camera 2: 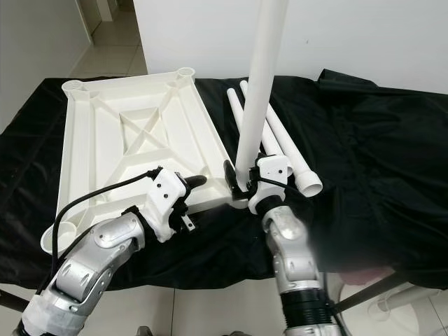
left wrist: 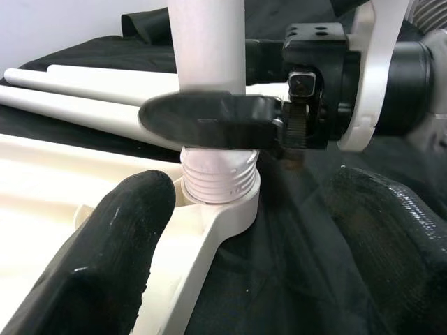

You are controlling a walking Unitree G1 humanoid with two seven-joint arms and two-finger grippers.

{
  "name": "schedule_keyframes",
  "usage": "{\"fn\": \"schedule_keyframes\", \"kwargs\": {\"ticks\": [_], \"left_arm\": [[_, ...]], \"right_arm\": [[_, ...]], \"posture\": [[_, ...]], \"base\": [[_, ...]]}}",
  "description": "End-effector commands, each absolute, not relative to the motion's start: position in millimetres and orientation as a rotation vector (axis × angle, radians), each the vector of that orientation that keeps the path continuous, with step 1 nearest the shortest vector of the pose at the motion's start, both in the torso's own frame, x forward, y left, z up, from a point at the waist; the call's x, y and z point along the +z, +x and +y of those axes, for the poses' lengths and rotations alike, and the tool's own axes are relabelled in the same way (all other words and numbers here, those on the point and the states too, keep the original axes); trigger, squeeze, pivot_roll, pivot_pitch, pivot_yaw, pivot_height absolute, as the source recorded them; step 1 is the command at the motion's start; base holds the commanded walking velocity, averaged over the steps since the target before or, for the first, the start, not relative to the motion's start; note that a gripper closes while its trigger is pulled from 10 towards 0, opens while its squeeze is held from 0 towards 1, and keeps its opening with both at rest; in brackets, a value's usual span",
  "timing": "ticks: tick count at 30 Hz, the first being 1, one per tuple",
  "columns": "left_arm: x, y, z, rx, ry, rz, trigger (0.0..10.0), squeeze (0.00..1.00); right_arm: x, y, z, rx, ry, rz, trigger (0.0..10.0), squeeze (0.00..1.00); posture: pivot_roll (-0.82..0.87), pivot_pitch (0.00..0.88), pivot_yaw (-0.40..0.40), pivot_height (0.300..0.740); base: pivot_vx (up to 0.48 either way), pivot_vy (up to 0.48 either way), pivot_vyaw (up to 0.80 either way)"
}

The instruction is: Building children table

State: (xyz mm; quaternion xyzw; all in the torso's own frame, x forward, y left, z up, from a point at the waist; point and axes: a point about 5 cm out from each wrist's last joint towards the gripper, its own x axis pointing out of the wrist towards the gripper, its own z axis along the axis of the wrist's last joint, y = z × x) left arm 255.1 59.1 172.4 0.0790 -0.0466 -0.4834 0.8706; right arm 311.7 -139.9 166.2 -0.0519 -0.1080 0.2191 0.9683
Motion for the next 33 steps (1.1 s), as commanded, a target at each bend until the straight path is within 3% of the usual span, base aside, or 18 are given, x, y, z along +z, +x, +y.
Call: {"fn": "schedule_keyframes", "kwargs": {"ticks": [1, 9, 10, 11, 24, 25, 26, 27, 33], "left_arm": [[174, 251, 58, -1.063, 0.167, -0.098, 10.0, 0.0], [174, 250, 58, -1.064, 0.165, -0.097, 10.0, 0.0], [174, 250, 58, -1.065, 0.165, -0.097, 10.0, 0.0], [174, 249, 57, -1.064, 0.165, -0.098, 10.0, 0.0], [174, 251, 55, -1.056, 0.165, -0.108, 10.0, 0.0], [174, 251, 55, -1.056, 0.166, -0.108, 10.0, 0.0], [174, 251, 55, -1.056, 0.166, -0.108, 10.0, 0.0], [173, 251, 55, -1.057, 0.167, -0.107, 10.0, 0.0], [173, 250, 55, -1.06, 0.169, -0.103, 10.0, 0.0]], "right_arm": [[166, 313, -136, 0.518, -0.135, -0.224, 10.0, 0.0], [164, 319, -139, 0.603, -0.178, -0.186, 10.0, 0.0], [162, 321, -140, 0.648, -0.193, -0.166, 9.4, 0.0], [158, 325, -142, 0.688, -0.213, -0.133, 0.0, 0.0], [142, 326, -156, 0.735, -0.222, -0.05, 0.0, 0.0], [141, 325, -156, 0.713, -0.2, -0.047, 9.0, 0.0], [141, 325, -156, 0.713, -0.2, -0.047, 9.0, 0.0], [140, 325, -156, 0.693, -0.185, -0.048, 10.0, 0.0], [138, 326, -157, 0.603, -0.132, -0.053, 10.0, 0.0]], "posture": [[-0.06, 0.073, 0.015, 0.74], [-0.05, 0.067, 0.011, 0.74], [-0.05, 0.064, 0.006, 0.74], [-0.04, 0.052, -0.003, 0.74], [-0.04, 0.02, -0.019, 0.74], [-0.04, 0.014, -0.021, 0.74], [-0.04, 0.014, -0.021, 0.74], [-0.04, 0.011, -0.023, 0.74], [-0.04, 0.013, -0.022, 0.74]], "base": [[0.0, 0.0, 0.0], [0.0, 0.0, 0.0], [0.0, 0.0, 0.0], [0.0, 0.0, 0.0], [0.0, 0.0, 0.0], [0.0, 0.0, 0.0], [0.0, 0.0, 0.0], [0.0, 0.0, 0.0], [0.0, 0.0, 0.0]]}}
